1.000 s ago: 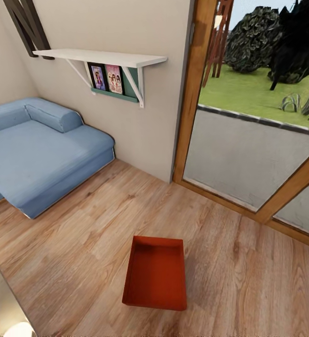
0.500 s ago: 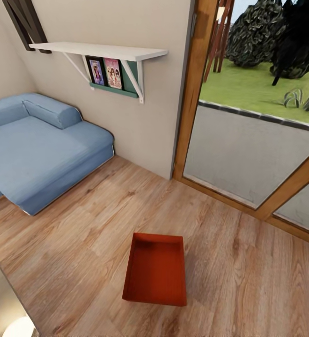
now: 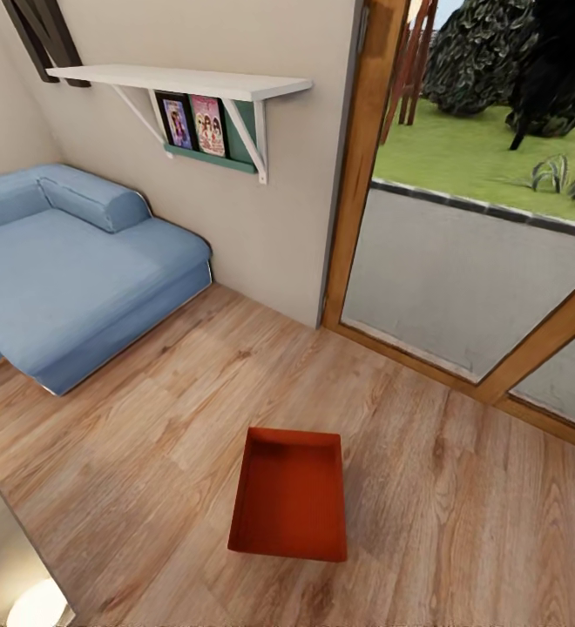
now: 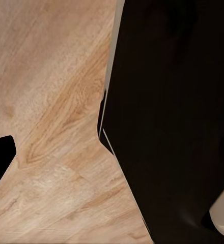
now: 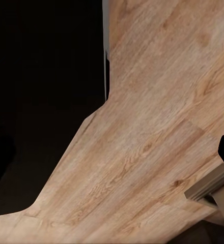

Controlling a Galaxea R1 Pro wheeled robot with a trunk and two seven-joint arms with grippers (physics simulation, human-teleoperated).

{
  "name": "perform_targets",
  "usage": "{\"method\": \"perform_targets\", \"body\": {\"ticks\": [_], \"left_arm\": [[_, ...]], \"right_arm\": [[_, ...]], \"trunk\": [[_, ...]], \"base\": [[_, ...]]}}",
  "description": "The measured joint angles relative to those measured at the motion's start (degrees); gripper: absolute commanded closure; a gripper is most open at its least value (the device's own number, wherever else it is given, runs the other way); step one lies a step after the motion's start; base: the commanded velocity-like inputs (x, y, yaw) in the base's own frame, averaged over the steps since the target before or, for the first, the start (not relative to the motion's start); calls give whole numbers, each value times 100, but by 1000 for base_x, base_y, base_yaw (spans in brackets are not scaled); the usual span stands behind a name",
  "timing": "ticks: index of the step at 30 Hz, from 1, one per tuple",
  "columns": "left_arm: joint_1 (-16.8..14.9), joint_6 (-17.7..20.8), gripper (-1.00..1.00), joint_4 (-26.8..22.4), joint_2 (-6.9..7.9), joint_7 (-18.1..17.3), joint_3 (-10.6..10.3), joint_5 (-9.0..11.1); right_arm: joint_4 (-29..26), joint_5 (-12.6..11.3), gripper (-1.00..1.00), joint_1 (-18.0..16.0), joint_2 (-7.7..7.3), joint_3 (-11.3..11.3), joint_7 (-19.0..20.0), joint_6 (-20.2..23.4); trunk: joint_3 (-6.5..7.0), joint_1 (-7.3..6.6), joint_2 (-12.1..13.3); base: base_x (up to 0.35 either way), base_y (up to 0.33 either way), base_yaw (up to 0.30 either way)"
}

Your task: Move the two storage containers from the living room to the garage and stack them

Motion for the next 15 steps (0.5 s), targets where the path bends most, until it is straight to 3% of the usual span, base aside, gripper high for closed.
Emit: {"method": "perform_targets", "body": {"ticks": [15], "left_arm": [[0, 0, -100, 0, 0, -1, 0, 0]], "right_arm": [[0, 3, -100, 0, 0, 0, 0, 1]], "trunk": [[-138, 0, 0]], "base": [[0, 0, 0]]}}
